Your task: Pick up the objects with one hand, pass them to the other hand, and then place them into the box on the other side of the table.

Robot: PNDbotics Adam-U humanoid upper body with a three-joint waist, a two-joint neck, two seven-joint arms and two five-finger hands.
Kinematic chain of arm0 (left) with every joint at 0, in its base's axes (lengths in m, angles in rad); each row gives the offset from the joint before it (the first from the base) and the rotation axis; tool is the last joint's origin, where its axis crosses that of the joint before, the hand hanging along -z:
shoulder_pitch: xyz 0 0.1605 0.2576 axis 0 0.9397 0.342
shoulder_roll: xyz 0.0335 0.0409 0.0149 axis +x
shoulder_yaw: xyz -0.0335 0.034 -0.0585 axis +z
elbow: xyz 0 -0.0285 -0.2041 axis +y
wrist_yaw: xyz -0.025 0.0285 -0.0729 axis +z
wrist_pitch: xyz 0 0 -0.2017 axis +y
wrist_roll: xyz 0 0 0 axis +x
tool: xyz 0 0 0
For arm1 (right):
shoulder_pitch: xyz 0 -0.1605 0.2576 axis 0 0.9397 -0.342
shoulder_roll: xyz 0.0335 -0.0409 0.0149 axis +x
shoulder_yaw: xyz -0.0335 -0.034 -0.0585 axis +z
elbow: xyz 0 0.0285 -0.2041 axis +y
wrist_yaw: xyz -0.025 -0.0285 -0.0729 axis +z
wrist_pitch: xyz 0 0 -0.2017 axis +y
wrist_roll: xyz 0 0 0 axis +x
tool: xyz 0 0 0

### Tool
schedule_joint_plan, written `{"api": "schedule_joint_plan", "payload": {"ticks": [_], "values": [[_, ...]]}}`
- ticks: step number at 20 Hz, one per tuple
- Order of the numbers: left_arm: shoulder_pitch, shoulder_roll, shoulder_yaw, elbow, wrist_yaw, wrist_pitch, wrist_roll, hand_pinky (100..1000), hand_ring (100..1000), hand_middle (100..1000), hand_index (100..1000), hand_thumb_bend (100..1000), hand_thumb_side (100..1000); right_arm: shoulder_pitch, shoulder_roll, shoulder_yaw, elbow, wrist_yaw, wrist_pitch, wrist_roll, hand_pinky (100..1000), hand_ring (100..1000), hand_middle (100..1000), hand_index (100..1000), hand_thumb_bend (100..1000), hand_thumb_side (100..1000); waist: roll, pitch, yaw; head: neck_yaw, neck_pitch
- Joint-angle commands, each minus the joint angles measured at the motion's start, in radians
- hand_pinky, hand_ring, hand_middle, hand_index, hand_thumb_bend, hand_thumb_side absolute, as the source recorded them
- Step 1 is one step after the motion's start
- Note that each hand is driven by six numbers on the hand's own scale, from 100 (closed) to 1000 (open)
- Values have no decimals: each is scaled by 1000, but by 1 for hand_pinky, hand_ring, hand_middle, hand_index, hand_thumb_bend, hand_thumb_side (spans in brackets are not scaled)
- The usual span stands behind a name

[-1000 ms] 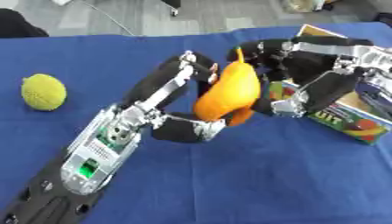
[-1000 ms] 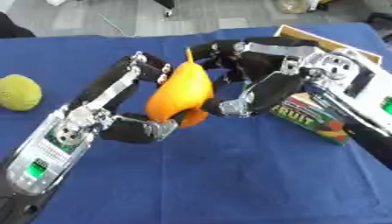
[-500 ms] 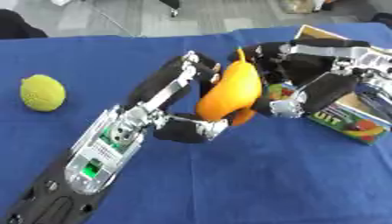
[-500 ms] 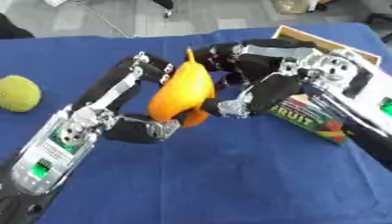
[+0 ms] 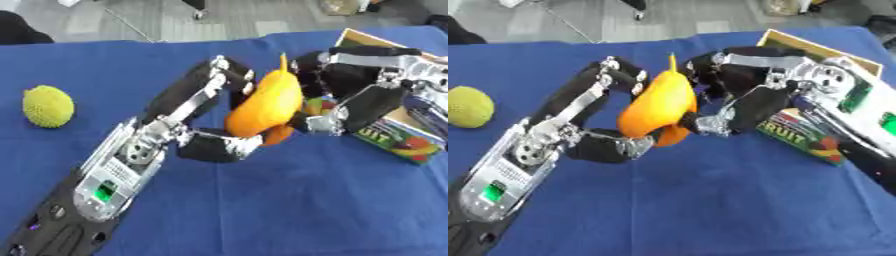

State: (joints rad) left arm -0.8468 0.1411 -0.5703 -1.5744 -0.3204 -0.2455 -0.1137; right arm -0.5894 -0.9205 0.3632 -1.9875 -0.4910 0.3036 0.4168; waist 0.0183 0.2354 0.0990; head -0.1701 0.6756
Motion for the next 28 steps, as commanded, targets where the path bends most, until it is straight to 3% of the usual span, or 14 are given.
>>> {"api": "schedule_joint_plan", "payload": {"ticks": [1,6,12,20,24,25,28], "values": [[-26,-11,10,-25,-9,-4,4,378,394,330,355,100,100,-11,-18,-11,-13,-4,-2,-7,670,875,647,742,176,100,-14,-3,-1,-5,-5],[-26,-13,12,-23,-11,-2,7,379,394,331,356,100,100,-11,-17,-13,-13,-45,5,-39,634,824,577,668,100,100,-15,-3,-1,-5,-3],[-22,-14,16,-15,-16,11,23,391,403,343,370,100,100,-11,-18,-13,-13,-90,11,-64,597,783,516,592,100,100,-15,-5,-2,-6,-2],[-12,-8,27,1,-65,77,89,500,482,433,458,100,100,-4,-24,-17,-13,-114,17,-65,573,753,480,499,115,100,-14,-9,-4,-6,-3],[-9,-7,28,15,-97,126,135,637,624,565,613,438,100,-2,-29,-20,-13,-120,14,-60,569,748,472,476,149,100,-13,-11,-7,-6,-4],[-8,-7,27,18,-105,135,143,668,662,596,659,518,134,-2,-30,-21,-13,-119,12,-59,569,748,471,474,155,100,-13,-11,-7,-6,-4],[-6,-8,27,24,-125,158,165,749,749,670,730,688,350,-1,-33,-24,-13,-119,8,-56,568,747,468,470,172,100,-12,-12,-8,-7,-4]]}}
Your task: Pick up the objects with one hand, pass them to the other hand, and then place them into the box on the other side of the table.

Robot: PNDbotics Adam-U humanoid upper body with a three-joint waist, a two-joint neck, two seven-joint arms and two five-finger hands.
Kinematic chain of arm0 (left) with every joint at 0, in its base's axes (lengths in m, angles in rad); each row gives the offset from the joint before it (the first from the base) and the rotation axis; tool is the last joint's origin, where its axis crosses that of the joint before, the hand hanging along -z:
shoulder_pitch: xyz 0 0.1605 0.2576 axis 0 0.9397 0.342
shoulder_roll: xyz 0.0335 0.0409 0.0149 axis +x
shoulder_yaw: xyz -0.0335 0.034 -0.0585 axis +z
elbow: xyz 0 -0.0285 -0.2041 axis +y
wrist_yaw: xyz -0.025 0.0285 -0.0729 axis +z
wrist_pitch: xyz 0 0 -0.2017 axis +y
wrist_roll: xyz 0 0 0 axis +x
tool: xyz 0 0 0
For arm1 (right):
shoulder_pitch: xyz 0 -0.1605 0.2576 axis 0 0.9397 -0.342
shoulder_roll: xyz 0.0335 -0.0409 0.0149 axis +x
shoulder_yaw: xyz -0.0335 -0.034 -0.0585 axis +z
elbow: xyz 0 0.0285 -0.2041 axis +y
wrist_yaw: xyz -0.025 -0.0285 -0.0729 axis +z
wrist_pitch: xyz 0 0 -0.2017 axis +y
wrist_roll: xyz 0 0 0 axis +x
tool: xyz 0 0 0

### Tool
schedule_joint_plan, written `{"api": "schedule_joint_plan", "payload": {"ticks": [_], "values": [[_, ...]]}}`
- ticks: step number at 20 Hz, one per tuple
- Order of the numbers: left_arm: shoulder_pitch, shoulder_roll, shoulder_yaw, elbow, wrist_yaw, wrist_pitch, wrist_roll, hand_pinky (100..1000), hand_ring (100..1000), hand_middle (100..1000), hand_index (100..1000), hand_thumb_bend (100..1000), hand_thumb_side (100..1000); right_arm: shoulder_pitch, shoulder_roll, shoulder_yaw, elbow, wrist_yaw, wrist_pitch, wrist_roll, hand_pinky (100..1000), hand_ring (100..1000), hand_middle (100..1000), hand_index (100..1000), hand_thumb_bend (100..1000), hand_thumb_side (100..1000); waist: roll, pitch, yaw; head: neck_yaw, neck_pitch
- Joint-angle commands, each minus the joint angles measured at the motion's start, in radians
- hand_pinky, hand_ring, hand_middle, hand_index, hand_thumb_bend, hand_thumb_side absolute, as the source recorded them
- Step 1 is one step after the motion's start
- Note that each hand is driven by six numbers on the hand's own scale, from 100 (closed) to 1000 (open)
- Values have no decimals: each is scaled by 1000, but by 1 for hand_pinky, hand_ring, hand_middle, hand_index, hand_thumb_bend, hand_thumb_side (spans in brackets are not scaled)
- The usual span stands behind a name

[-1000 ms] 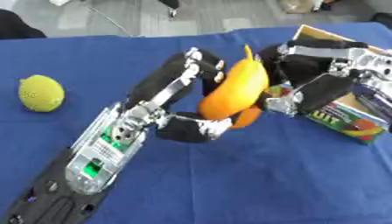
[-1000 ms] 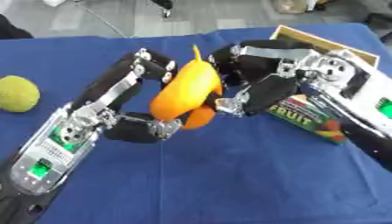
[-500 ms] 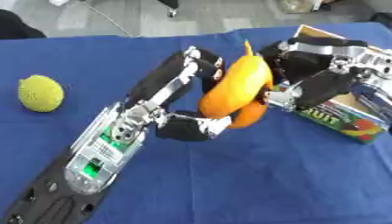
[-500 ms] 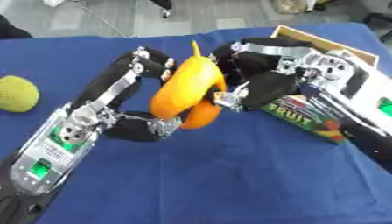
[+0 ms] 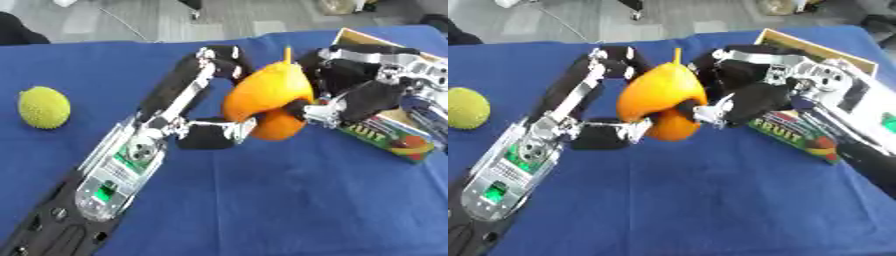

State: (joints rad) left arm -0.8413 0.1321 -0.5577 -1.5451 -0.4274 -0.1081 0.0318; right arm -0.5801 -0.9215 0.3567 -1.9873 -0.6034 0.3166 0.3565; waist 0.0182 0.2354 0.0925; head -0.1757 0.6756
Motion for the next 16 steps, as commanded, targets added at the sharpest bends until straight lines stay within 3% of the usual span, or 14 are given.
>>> {"api": "schedule_joint_plan", "payload": {"ticks": [1,6,10,13,16], "values": [[-11,1,15,-4,-24,28,28,763,760,683,741,714,382,-10,-33,-18,-13,-6,-6,5,568,747,467,469,175,100,-12,-11,-2,-2,-5],[-11,0,12,-3,-39,45,60,786,785,705,760,774,466,-8,-37,-22,-13,-5,-8,3,565,745,464,465,184,100,-11,-11,-4,-2,-4],[-10,3,9,-14,-29,38,80,801,800,715,771,925,663,-4,-42,-26,-13,-2,-9,-10,563,743,461,463,196,100,-11,-11,-4,-4,-5],[-9,7,9,-24,-21,30,97,810,810,719,776,1000,696,1,-47,-31,-13,-1,-8,-23,559,741,458,460,208,100,-11,-11,-4,-6,-7],[-4,13,10,-29,-16,26,113,814,819,726,782,1000,706,6,-52,-36,-13,0,-7,-35,556,739,455,457,218,100,-10,-11,-4,-9,-7]]}}
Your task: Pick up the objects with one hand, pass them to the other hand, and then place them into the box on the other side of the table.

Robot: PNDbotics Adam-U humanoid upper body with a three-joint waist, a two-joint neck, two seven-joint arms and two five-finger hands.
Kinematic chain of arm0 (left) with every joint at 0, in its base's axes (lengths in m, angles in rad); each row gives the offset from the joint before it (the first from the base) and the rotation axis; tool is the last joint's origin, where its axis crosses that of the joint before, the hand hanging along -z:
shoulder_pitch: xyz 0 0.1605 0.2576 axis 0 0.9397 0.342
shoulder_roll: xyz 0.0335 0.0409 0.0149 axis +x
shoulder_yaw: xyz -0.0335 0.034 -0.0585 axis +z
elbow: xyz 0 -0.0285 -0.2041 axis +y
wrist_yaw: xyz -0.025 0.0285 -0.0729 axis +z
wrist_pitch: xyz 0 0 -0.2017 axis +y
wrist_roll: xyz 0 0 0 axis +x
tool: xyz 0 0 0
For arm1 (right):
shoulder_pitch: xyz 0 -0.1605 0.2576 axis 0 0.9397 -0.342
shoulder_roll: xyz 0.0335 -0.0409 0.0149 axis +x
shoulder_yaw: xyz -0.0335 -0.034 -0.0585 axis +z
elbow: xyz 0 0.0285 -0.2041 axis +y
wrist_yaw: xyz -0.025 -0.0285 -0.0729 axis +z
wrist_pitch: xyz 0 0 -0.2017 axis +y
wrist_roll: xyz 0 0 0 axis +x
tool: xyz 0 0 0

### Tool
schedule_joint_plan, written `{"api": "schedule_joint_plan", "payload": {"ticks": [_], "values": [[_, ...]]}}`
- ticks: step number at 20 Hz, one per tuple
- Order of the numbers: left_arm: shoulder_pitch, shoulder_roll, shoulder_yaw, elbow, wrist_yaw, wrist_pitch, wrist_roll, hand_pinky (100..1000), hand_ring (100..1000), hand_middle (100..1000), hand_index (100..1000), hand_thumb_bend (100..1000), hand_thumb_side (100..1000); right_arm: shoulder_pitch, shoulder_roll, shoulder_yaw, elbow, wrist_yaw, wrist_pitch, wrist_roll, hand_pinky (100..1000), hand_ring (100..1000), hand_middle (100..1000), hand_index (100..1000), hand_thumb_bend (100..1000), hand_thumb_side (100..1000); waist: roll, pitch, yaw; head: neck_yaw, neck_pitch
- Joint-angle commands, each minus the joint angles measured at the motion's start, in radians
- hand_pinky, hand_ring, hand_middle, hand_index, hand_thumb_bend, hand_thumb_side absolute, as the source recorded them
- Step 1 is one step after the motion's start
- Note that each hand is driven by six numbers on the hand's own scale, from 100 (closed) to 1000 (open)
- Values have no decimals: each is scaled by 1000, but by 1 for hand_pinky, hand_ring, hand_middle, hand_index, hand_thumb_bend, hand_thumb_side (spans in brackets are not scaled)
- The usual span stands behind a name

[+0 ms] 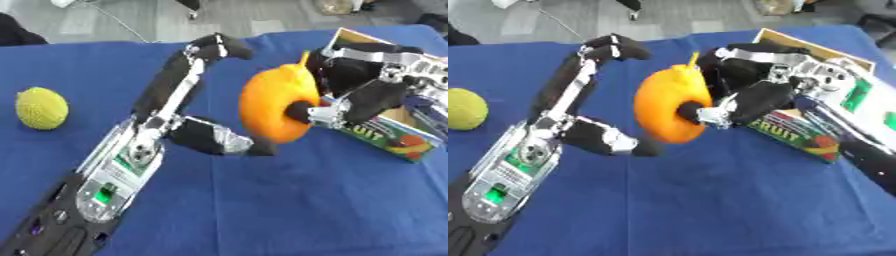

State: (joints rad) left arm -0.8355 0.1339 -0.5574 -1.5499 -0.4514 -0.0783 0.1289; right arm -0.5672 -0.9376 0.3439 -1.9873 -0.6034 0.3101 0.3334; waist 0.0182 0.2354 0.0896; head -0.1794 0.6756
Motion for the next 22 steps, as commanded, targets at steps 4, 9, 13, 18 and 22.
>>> {"api": "schedule_joint_plan", "payload": {"ticks": [4,9,13,18,22], "values": [[-1,24,11,-29,20,-3,36,819,823,728,790,1000,817,4,-46,-33,-13,6,-3,-28,553,736,454,457,219,100,-9,-12,-2,-15,-7],[13,57,14,-40,49,-4,53,819,824,726,791,1000,834,27,-69,-59,-13,5,-13,-70,551,733,453,457,216,100,-7,-15,-4,-33,-9],[31,96,23,-61,61,0,51,816,823,721,787,1000,797,51,-91,-87,-13,-12,-26,-104,551,734,454,458,205,100,-3,-17,-5,-44,-8],[60,164,32,-87,112,9,41,798,809,705,764,980,736,104,-140,-142,-13,-45,-56,-162,551,734,455,459,195,100,3,-20,-8,-51,-5],[86,215,56,-114,160,38,52,775,794,686,735,727,675,171,-186,-199,-13,-72,-93,-218,551,737,456,463,188,100,7,-20,-10,-55,-5]]}}
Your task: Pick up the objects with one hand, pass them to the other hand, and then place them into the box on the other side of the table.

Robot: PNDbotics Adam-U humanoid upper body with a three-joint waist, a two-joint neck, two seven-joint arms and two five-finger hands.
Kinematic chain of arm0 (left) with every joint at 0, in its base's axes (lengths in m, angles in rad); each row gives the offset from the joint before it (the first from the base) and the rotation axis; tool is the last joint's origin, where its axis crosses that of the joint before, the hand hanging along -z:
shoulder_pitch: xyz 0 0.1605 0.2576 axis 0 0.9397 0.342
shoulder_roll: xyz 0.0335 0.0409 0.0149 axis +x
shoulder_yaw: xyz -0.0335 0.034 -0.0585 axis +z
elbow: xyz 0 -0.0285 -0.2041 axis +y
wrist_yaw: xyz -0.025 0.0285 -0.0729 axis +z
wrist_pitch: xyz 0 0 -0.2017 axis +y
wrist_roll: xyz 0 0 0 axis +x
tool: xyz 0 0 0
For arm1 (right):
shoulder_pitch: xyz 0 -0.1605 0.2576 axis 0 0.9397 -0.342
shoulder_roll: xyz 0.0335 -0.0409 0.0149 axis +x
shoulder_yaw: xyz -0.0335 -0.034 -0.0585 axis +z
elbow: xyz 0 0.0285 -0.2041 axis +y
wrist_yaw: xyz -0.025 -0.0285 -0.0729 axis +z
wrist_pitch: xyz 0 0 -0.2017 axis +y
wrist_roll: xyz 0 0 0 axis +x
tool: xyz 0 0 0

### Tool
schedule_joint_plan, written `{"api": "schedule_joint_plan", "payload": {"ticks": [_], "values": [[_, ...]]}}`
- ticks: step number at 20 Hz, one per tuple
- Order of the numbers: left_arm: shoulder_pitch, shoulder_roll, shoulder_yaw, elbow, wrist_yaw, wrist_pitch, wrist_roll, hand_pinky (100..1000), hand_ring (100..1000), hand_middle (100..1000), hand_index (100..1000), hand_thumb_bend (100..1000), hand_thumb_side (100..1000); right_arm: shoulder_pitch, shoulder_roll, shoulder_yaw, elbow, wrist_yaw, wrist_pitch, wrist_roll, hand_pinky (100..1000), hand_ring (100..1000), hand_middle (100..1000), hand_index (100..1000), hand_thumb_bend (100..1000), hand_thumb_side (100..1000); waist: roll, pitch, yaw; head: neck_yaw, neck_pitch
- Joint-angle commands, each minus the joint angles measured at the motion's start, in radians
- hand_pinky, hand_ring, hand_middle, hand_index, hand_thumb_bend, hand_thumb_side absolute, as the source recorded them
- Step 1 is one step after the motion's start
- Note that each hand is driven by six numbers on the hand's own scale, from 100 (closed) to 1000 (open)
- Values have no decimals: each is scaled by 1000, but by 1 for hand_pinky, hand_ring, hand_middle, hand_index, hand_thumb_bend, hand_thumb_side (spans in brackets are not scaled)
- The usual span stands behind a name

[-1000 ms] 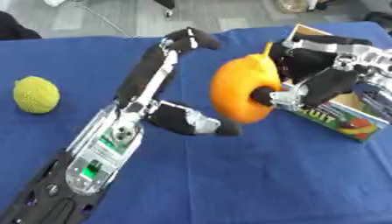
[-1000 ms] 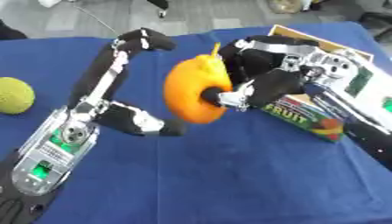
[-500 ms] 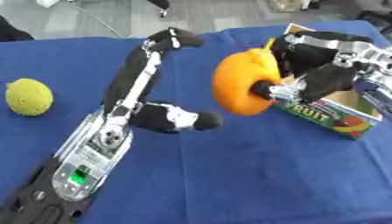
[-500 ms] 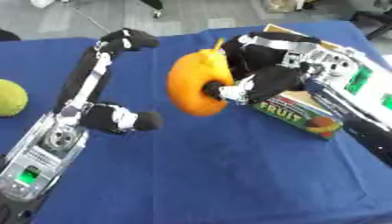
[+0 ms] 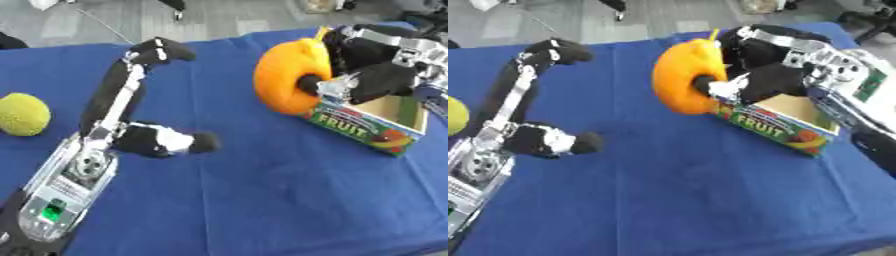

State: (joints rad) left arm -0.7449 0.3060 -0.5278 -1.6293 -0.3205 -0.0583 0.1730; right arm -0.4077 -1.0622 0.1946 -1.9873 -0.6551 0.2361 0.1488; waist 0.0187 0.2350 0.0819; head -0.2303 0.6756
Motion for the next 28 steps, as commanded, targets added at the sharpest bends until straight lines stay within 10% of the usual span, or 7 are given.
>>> {"api": "schedule_joint_plan", "payload": {"ticks": [1,28], "values": [[2,56,34,-43,43,29,15,770,791,681,723,686,671,32,-72,-66,-13,-29,-27,-49,551,738,457,463,186,100,7,-19,-3,-4,-6],[169,198,221,-237,208,111,223,728,764,674,695,564,666,409,-171,-289,-13,-12,-122,-354,572,755,466,484,163,100,17,3,-4,-19,-32]]}}
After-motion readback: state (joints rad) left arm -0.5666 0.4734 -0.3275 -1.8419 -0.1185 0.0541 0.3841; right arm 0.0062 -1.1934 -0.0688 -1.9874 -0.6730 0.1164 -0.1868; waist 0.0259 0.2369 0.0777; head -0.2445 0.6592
